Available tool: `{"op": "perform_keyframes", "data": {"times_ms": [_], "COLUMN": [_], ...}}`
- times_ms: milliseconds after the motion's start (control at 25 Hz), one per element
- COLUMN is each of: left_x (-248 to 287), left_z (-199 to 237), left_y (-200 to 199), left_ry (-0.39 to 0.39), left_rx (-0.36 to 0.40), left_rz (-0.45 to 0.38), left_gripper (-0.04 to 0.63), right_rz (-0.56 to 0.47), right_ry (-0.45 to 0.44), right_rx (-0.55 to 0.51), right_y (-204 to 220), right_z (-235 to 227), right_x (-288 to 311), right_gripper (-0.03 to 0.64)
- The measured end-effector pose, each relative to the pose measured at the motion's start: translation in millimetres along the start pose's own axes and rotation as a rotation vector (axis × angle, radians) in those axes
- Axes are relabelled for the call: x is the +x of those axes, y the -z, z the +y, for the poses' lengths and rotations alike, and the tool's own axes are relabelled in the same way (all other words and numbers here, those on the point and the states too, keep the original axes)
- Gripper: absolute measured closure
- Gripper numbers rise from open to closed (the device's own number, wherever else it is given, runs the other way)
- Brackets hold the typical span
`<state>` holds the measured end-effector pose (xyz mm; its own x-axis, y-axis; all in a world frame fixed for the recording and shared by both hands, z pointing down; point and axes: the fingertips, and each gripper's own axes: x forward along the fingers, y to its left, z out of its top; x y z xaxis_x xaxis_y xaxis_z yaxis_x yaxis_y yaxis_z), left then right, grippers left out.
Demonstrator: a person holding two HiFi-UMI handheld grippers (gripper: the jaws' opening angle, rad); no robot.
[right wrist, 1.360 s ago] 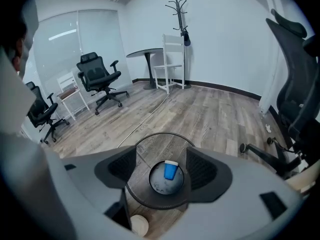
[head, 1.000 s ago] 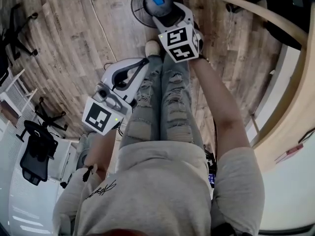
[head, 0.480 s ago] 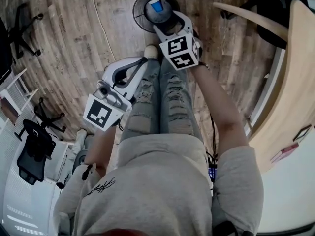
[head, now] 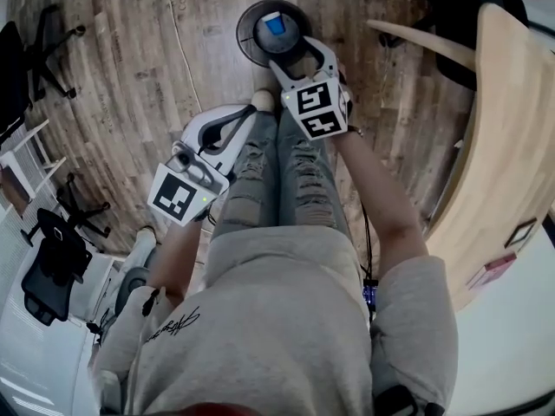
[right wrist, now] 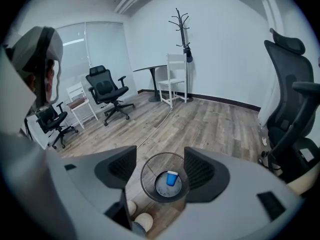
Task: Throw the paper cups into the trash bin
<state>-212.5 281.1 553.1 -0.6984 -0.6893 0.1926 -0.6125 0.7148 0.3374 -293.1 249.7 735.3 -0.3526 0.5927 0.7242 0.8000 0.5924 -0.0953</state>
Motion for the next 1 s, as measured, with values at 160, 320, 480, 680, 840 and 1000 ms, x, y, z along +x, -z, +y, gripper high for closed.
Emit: {"op": "perform_keyframes", "data": {"times_ms": [160,320,480,680,840,1000], "left_x": [-3.0,-5.7,-7.2,-9.9,-12.8,-15.1], "left_z": [1.8,4.2,-1.1,-4.3,-6.7,-11.2], "left_y": [-17.8,-30.9,-40.5,-49.6,-60.1,-72.4], "left_ry": [-0.011,-0.014,-0.006,-0.01,-0.003,-0.008], "left_rx": [-0.021,0.025,0.047,0.038,0.07,0.075], "left_rz": [-0.048,-0.065,-0.058,-0.042,-0.055,-0.062], "left_gripper": [0.592,0.592,0.592,0.592,0.592,0.592], "right_rz": [-0.018,-0.041,-0.06,-0.09,-0.124,-0.151], "right_ry": [-0.013,-0.017,-0.009,-0.019,-0.024,-0.013], "right_rx": [-0.027,-0.031,-0.029,-0.045,-0.066,-0.074], "right_y": [-10.1,-25.8,-40.4,-57.2,-71.7,-88.0], "right_z": [6.3,8.1,10.1,18.0,20.7,21.2], "right_x": [-14.3,-28.0,-47.2,-68.0,-84.4,-106.8], "right_gripper": [0.325,0.325,0.325,0.325,0.325,0.325]}}
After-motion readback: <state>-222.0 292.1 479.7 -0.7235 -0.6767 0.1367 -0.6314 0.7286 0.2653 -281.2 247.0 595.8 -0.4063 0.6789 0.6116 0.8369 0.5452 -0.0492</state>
